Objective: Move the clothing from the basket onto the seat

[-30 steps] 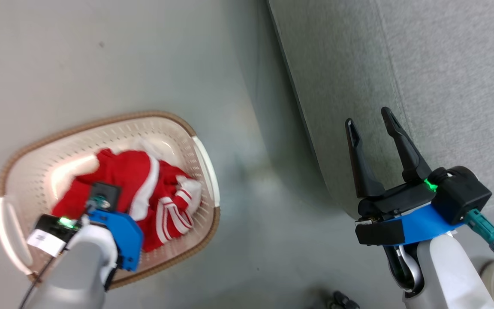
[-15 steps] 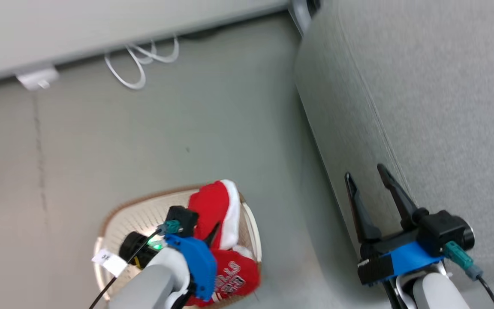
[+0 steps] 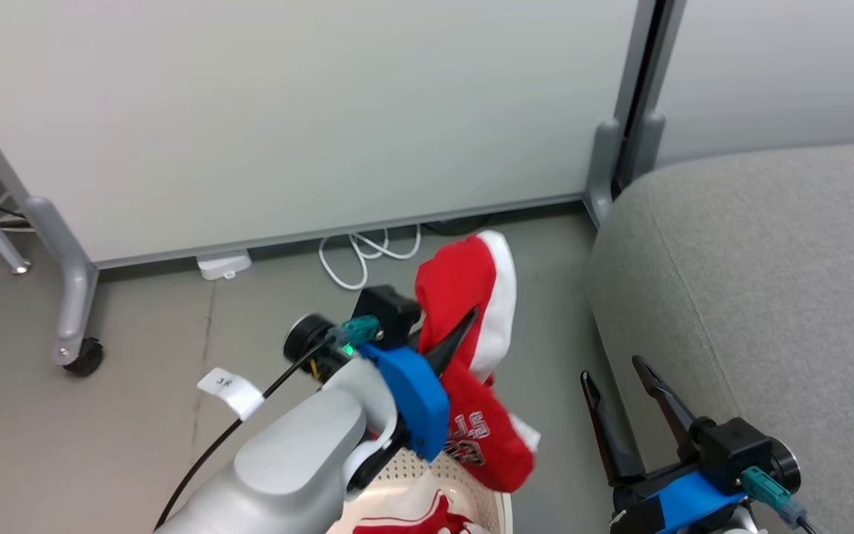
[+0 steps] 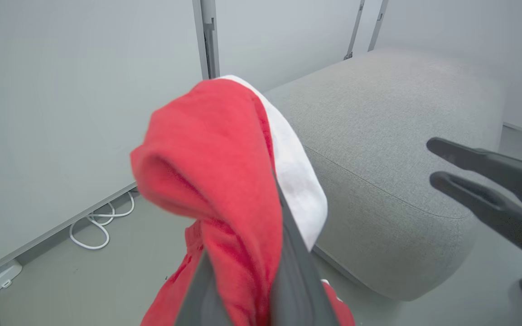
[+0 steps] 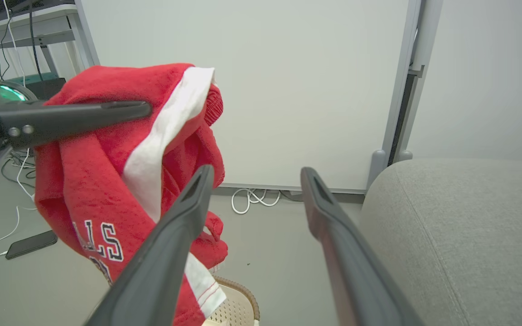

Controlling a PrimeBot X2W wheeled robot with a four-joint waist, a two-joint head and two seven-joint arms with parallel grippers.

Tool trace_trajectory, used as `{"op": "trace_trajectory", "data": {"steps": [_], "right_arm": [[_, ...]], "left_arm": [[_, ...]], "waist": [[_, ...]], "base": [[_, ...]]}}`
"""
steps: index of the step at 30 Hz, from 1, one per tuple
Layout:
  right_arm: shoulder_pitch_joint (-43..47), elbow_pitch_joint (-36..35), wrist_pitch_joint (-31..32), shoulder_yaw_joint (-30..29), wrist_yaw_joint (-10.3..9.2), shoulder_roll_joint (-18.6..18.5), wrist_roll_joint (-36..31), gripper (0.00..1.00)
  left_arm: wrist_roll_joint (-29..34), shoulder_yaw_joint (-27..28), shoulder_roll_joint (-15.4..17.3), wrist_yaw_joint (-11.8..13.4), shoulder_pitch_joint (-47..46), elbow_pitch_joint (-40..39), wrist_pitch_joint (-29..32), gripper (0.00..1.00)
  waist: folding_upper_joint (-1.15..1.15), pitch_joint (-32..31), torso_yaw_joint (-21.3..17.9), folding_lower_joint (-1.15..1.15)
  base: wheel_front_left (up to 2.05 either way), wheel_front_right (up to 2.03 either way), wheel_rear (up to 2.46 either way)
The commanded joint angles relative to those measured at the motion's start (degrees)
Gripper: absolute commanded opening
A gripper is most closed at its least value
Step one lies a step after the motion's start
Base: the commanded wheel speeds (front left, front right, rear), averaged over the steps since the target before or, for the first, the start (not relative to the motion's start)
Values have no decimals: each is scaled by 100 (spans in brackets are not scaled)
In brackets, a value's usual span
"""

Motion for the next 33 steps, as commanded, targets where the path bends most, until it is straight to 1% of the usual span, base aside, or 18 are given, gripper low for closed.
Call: {"op": "trace_trajectory", "data": {"steps": [1,8,15,18,25,27,30,31,33], "right_arm": [[89,-20,30,26,3,-12,14,100],[124,-90,155,184,3,-13,58,100],[26,-47,251,428,3,-13,96,100],[-144,48,395,632,3,-13,157,100],[-817,584,820,1278,3,-13,337,100],[-1049,813,867,1337,3,-13,396,100],[-1352,1162,927,1436,3,-11,703,100],[-1352,1162,927,1436,3,-11,703,100],[-1563,1376,942,1533,3,-9,989,100]], "left_arm": [[-21,-36,-45,-9,-147,-31,-59,0],[-122,-122,-211,-9,-540,25,-303,0],[-292,-283,-258,-9,-561,147,-383,0],[-345,-358,-267,-9,-630,183,-402,0],[-479,-522,-283,-9,-721,256,-452,0],[-510,-563,-278,-9,-769,270,-464,0],[-556,-616,-289,-9,-826,287,-487,0],[-556,-616,-289,-9,-826,287,-487,0],[-596,-661,-301,-9,-859,295,-505,0]], "waist": [[-1,-162,135,2],[-1,-287,141,2],[-1,-262,86,2],[-1,-229,84,2],[-1,-130,128,2],[-1,-98,142,2],[-1,-41,161,2],[-1,-41,161,2],[-1,-9,168,2]], "base": [[0,0,0],[0,0,0],[0,0,0],[0,0,0],[0,0,0],[0,0,0],[0,0,0],[0,0,0],[0,0,0]]}}
